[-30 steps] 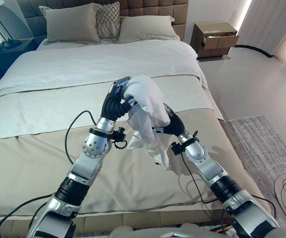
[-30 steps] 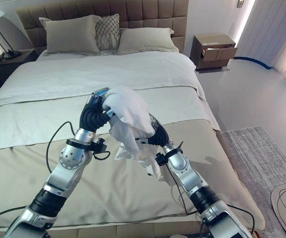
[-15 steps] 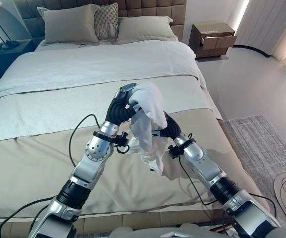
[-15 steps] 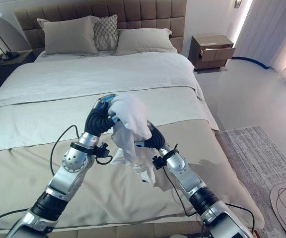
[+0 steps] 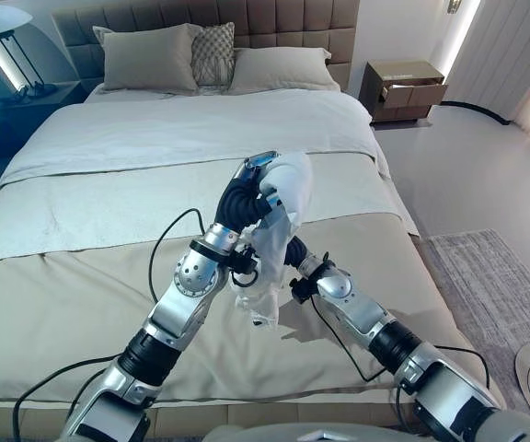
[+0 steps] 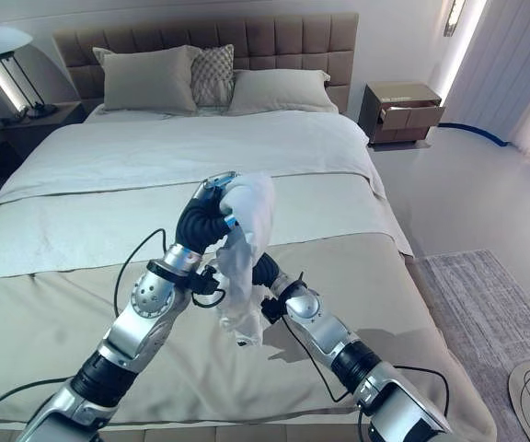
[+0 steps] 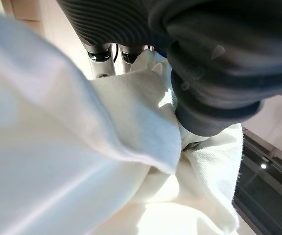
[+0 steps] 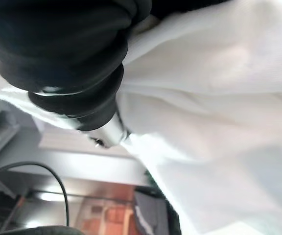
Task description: Pick up clothes into the bucket
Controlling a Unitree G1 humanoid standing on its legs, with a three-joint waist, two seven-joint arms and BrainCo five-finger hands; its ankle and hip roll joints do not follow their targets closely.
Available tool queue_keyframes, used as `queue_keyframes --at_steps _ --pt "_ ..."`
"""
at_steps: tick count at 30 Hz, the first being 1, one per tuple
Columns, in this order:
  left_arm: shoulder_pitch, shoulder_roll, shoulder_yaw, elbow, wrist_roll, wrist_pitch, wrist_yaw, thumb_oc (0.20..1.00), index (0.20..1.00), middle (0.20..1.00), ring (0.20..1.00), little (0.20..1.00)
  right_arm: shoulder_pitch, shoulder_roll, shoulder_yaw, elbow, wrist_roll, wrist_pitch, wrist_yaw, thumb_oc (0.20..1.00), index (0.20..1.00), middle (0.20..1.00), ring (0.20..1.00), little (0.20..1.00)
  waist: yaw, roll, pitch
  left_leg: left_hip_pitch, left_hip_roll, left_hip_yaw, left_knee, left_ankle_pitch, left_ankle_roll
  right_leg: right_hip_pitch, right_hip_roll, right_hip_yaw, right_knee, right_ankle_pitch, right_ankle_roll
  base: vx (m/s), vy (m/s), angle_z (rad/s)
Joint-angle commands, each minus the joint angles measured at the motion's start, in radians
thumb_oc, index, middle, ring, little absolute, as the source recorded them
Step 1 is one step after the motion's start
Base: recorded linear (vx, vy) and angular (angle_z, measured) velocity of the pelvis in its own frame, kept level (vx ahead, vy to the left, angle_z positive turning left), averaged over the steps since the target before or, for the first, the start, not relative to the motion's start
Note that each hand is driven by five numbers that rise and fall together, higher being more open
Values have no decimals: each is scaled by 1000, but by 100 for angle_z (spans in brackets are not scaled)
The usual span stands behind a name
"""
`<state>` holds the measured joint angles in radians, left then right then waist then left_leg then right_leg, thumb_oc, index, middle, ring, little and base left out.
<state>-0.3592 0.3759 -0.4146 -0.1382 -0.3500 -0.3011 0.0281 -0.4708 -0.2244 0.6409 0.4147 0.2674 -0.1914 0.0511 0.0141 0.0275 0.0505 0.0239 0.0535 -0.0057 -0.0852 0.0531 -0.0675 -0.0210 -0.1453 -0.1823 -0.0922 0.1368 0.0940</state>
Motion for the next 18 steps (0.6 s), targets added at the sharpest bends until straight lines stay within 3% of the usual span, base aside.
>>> queue_keyframes --at_steps 1,10,18 --pt "-167 -3 -19 -92 -50 -70 9 200 200 200 200 200 -41 30 -23 13 -2 -21 -29 200 200 200 200 200 10 -57 -24 -25 -16 -6 31 -29 -5 113 -71 -42 22 -97 75 0 0 0" --pt "-68 13 65 -51 11 -77 38 200 200 200 200 200 160 -53 -202 -96 63 -60 -53 200 200 200 200 200 -13 -61 -25 -19 -14 4 32 -33 -3 112 -69 -38 24 -97 78 0 0 0" --pt "85 34 211 -4 84 -95 74 200 200 200 200 200 390 -101 -479 -178 128 -117 -95 200 200 200 200 200 -45 -67 -30 -14 -11 16 29 -39 0 103 -68 -23 27 -96 82 0 1 -1"
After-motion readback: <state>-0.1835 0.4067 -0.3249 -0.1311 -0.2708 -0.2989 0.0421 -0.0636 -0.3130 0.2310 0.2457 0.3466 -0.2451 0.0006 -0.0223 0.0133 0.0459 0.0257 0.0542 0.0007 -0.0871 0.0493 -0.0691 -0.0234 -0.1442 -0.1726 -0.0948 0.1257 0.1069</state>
